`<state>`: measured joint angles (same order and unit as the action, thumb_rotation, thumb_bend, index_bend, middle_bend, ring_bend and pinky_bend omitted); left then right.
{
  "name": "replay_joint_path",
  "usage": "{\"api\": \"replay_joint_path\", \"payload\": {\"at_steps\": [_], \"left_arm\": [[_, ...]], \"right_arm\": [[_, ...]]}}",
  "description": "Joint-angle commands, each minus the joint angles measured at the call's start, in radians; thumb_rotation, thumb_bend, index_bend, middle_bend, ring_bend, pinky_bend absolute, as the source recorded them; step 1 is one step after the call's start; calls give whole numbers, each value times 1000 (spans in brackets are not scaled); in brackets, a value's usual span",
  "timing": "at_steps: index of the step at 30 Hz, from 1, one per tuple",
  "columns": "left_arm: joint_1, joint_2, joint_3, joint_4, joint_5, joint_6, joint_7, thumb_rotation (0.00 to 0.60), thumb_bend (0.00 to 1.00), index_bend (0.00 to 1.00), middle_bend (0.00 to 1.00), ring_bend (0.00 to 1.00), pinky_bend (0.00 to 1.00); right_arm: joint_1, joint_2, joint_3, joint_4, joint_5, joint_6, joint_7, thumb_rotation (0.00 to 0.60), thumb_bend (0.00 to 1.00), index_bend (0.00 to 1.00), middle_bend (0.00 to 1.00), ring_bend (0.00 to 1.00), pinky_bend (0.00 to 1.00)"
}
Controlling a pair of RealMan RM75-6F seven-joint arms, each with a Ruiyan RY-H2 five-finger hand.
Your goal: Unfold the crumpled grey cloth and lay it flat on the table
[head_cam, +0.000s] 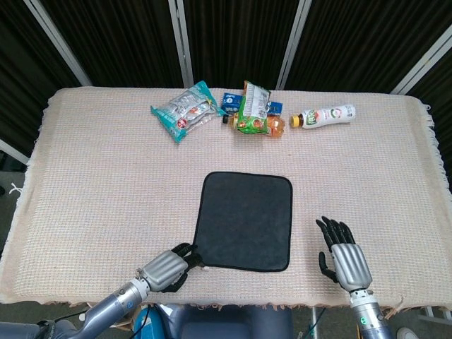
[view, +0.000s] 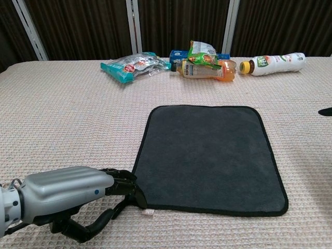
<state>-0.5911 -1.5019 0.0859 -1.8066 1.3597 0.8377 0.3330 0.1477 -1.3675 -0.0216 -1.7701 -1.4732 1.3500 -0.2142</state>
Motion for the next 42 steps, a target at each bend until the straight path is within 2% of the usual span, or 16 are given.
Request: {"api": "replay_joint_path", "payload": {"at_steps": [1, 8, 11, 16, 20, 22, 25, 27, 31, 36, 42], "left_arm": [[2, 5, 7, -2, 6, 2, -2, 600, 772, 202, 175, 28, 66], [8, 14, 17, -11, 31, 20, -15, 600, 768, 197, 173, 28, 65], [10, 13, 13, -13, 41, 33, -25, 600, 714, 178, 169, 28, 64], [22, 9, -6, -16, 74, 82, -71, 600, 551, 96, 138, 25, 62], [28, 32, -21, -25, 86, 113, -93, 600, 456, 80, 124, 20, 56], [33, 44, -28, -33, 87, 130, -102, 600, 337, 73, 116, 18, 49], [62, 75, -55, -53, 89, 208, -126, 600, 153, 63, 107, 18, 37], [98, 96, -66, -57, 97, 287, -128, 600, 107, 54, 98, 17, 31], [177, 130, -60, -42, 121, 435, -98, 600, 90, 45, 68, 6, 17], [299, 193, -20, 4, 128, 601, -106, 600, 88, 30, 36, 0, 6], [394, 243, 10, 88, 116, 701, -169, 600, 88, 6, 15, 0, 0]], "right_arm": [[0, 0, 2, -1, 2, -1, -2, 600, 632, 37, 51, 0, 1], [-1, -1, 1, -1, 0, -1, -4, 600, 633, 37, 51, 0, 1], [-2, -1, 1, -1, 0, -1, -5, 600, 632, 37, 51, 0, 1], [-4, -1, 1, 1, -3, 1, 1, 600, 633, 36, 51, 0, 1], [-4, -1, 3, 4, -4, 2, 8, 600, 633, 37, 51, 0, 1], [-5, -2, 2, 6, -5, 2, 13, 600, 633, 37, 51, 0, 1], [-7, -2, -1, 13, -6, 2, 20, 600, 633, 37, 51, 0, 1], [-7, -2, 0, 18, -2, -2, 23, 600, 616, 37, 51, 0, 1], [-3, 3, 6, 26, 8, -10, 28, 600, 531, 37, 51, 0, 1], [-3, 35, 30, 37, 15, 6, 57, 600, 494, 27, 42, 0, 1], [-24, 77, 37, 96, 13, 49, 59, 600, 481, 0, 10, 0, 1]]}}
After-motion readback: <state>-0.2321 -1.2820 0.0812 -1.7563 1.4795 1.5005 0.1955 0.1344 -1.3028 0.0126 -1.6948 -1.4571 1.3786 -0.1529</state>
